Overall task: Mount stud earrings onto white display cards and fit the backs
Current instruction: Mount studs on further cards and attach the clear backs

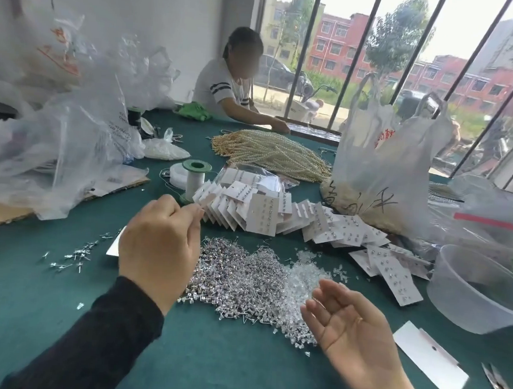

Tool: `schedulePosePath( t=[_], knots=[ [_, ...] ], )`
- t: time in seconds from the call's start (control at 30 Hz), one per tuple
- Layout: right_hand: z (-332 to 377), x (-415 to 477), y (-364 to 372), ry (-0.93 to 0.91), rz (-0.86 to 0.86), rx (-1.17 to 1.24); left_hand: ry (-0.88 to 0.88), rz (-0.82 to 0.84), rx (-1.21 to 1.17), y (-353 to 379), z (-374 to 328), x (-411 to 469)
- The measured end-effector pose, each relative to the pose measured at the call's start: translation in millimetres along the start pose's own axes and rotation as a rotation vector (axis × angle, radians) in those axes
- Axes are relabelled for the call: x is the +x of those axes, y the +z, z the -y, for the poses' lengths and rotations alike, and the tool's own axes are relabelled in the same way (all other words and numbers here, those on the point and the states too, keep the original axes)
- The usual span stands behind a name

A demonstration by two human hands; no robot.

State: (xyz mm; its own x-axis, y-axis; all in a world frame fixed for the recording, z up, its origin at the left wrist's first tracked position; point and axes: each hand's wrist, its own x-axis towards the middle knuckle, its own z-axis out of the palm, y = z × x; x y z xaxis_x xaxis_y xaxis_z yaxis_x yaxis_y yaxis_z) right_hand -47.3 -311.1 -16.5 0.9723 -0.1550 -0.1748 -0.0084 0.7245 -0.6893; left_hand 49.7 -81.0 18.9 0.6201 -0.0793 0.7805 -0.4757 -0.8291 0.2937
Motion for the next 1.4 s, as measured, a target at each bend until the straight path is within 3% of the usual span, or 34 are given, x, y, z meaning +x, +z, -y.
schedulePosePath(
  t=[0.1,0.2,0.23,0.3,0.4,0.47,0.57,0.8,1.07,1.4],
  knots=[
    [-3,-1,3,0.003,0.019,-0.065,-0.201,0.15,-0.481,4,-35,-1],
    [-5,-2,5,-0.04,0.009,-0.147,-0.59,0.582,-0.987,16,-61,-2],
    [-5,-3,6,-0.056,0.004,-0.177,-0.615,0.723,-1.045,20,-66,-4],
    [-4,-4,8,-0.113,-0.075,-0.229,-0.462,0.87,-0.941,30,-71,-5],
    [4,-4,6,-0.211,-0.24,-0.22,-0.106,0.746,-0.518,46,-60,-2],
    [9,-4,4,-0.235,-0.292,-0.2,0.127,0.756,-0.197,58,-47,-6],
    [10,-4,2,-0.221,-0.325,-0.259,0.273,0.858,-0.095,67,-43,-23],
    [7,-3,0,-0.218,-0.302,-0.352,0.188,0.637,-0.269,72,-49,-28],
    [5,-2,-1,-0.231,-0.298,-0.397,0.079,0.523,-0.409,65,-52,-23],
    [3,-2,-1,-0.221,-0.279,-0.423,-0.134,0.556,-0.538,61,-54,-19]
  ],
)
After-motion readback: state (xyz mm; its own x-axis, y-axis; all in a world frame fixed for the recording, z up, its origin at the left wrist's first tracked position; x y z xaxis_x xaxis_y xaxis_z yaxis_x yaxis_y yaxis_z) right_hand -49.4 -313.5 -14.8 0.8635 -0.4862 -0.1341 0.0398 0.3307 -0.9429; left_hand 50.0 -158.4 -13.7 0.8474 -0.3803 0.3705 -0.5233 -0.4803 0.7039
